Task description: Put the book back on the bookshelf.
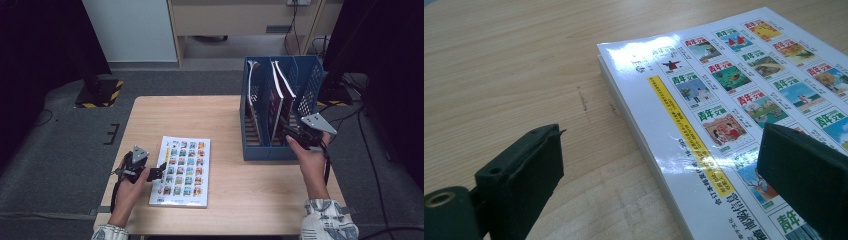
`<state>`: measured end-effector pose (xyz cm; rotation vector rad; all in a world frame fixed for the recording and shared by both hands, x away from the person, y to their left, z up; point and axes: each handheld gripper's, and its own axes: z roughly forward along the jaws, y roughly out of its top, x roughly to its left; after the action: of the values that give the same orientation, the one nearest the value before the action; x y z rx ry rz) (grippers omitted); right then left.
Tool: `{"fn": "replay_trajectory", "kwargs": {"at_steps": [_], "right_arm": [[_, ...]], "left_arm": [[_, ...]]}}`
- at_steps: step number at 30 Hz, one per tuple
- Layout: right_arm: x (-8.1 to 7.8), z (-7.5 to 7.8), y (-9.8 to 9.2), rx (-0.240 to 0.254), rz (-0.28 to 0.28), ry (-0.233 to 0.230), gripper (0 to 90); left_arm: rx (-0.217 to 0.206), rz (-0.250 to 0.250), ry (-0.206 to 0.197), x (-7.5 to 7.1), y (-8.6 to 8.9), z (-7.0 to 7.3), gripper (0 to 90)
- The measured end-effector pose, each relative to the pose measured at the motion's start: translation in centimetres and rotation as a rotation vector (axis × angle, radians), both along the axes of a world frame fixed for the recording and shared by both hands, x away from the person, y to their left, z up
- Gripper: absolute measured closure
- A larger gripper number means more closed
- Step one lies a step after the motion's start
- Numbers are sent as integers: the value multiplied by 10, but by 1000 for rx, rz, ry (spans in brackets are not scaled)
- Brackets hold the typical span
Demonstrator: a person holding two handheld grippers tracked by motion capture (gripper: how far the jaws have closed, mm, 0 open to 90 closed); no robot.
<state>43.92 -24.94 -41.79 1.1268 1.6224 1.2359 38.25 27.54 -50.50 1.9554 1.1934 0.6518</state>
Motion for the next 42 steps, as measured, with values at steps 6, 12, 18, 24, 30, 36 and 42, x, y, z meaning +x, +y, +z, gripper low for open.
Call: {"fn": "replay_trajectory", "kwargs": {"at_steps": [6, 12, 18, 24, 30, 36, 42], "right_arm": [[-3, -1, 1, -8, 8, 5, 321], [-2, -3, 4, -21, 23, 10, 350], [-7, -1, 5, -20, 30, 9, 307], [-19, -3, 9, -16, 61, 29, 253], [-32, -6, 16, -11, 108, 69, 221], [-38, -8, 28, -21, 144, 87, 205], [-44, -8, 44, -27, 191, 101, 185]], "left_arm": [[-2, -1, -3, 0, 1, 1, 45], [-6, 2, -5, 0, 2, 1, 45], [-5, -3, -7, 0, 1, 1, 46], [-11, -4, -7, 0, 2, 3, 52], [-14, -9, -2, 1, 2, 3, 52], [-16, -10, -1, 1, 2, 3, 52], [-18, -10, 3, 1, 3, 3, 52]]}}
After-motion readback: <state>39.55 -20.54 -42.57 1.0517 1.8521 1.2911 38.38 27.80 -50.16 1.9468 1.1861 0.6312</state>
